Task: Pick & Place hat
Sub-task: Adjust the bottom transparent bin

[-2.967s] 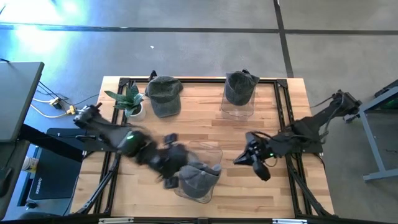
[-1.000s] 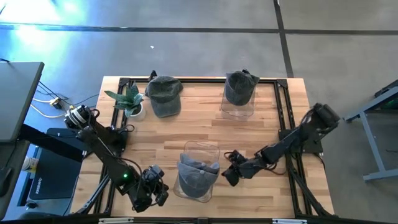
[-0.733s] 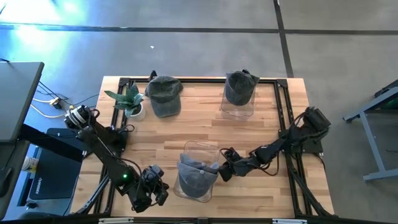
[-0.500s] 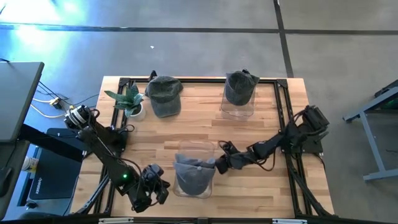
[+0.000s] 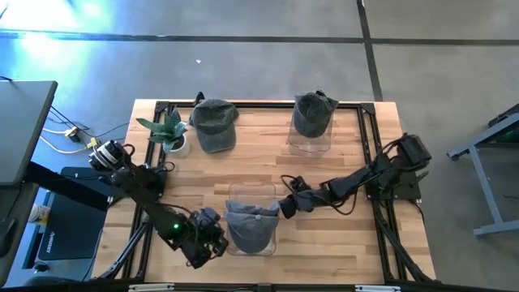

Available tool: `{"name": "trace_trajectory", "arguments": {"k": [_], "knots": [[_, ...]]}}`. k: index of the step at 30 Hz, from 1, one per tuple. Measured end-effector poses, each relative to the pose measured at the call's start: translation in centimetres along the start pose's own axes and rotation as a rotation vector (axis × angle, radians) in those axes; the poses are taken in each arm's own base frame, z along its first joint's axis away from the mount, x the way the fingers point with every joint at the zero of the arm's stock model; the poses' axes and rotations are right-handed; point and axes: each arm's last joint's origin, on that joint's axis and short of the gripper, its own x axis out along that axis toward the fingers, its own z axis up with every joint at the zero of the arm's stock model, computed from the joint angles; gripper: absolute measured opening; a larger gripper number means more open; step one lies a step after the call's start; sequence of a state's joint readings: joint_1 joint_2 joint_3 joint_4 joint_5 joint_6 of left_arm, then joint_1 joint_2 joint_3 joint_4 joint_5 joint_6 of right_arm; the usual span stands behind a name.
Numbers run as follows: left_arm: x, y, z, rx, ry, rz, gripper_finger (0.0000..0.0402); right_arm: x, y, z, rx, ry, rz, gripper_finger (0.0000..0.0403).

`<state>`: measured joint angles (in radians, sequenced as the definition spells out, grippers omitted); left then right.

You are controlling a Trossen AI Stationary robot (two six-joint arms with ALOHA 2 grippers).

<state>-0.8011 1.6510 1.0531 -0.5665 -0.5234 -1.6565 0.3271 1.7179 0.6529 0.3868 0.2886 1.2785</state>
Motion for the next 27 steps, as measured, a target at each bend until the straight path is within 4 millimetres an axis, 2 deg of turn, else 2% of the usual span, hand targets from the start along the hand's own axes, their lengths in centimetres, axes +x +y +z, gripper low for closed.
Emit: {"name": "trace_trajectory", "arguments": {"k": [3, 6, 10, 12, 15, 17, 21, 27], "knots": [[-1.1, 0.2, -0.5, 0.021, 0.054, -0.010, 0.0034, -1.8, 0.2, -0.3, -0.038, 0.042, -0.065, 0.0000], [-2.4, -0.2, -1.8, 0.028, 0.094, -0.089, 0.0034, -4.1, 1.2, -1.4, -0.092, 0.101, -0.041, 0.0000], [-3.7, -0.9, -3.8, 0.036, 0.121, -0.215, 0.0034, -6.3, 3.1, -4.6, -0.226, 0.202, 0.121, 0.0000], [-3.6, -1.4, -4.8, 0.029, 0.115, -0.267, 0.0034, -6.6, 3.6, -6.2, -0.263, 0.227, 0.198, 0.0000], [-2.3, -1.7, -5.8, 0.019, 0.103, -0.281, 0.0034, -6.0, 3.8, -7.9, -0.262, 0.226, 0.261, 0.0000], [-1.4, -1.9, -6.3, 0.015, 0.104, -0.281, 0.0034, -4.9, 4.1, -8.7, -0.250, 0.217, 0.288, 0.0000], [0.5, -2.0, -6.8, -0.006, 0.095, -0.271, 0.0034, -2.6, 5.9, -9.7, -0.270, 0.226, 0.346, 0.0000], [2.0, -2.2, -5.7, -0.038, 0.033, -0.248, 0.0034, -0.1, 7.3, -10.0, -0.299, 0.223, 0.336, 0.0000]]}}
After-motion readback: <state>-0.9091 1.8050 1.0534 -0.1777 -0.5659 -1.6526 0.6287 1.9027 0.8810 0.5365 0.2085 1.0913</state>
